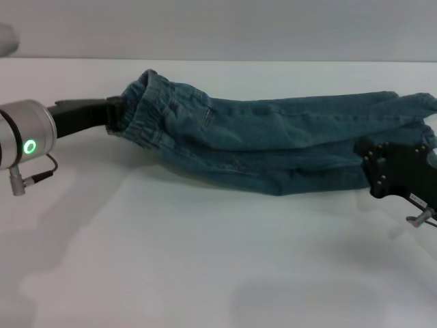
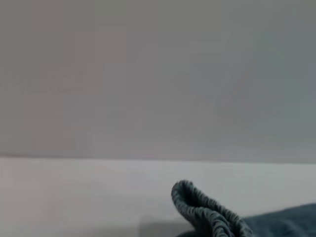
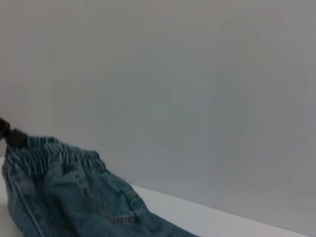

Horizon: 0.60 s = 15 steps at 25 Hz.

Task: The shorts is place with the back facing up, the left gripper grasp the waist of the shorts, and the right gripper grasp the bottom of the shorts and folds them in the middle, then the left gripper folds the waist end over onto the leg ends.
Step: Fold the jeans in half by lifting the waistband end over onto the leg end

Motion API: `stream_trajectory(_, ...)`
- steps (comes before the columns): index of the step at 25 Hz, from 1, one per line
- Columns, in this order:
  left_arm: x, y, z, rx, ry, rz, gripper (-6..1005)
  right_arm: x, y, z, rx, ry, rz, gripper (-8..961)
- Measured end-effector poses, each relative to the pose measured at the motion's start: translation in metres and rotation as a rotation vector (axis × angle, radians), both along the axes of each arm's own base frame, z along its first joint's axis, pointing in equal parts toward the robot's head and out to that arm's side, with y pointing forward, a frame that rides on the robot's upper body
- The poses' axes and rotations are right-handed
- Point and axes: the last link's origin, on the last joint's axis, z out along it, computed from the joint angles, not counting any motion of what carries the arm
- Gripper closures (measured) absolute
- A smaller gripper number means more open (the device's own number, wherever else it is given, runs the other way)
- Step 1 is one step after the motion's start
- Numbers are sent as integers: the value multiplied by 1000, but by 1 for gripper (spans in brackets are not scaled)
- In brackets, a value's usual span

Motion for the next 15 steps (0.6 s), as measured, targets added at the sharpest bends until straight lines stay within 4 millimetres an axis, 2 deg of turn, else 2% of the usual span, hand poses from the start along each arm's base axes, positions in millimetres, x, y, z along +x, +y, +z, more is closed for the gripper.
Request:
stream_trajectory(3, 14, -4, 8, 16, -15, -39, 938, -2, 8, -4, -8, -8, -9, 918)
stream_trajectory(5, 14, -4, 8, 16, -15, -39, 938, -4, 16, -7, -14, -19, -18, 917)
stream_trajectory(6, 24, -7, 13, 21, -27, -68, 939, -6, 20, -9, -19, -22, -18, 917)
stream_trajectory(9, 39, -8, 18, 29, -32, -112, 939, -14, 28, -12, -22, -23, -1, 916)
stream_trajectory(15, 53, -10, 23, 37, -56, -148, 939, -18, 45, -13, 11, -49, -18, 914)
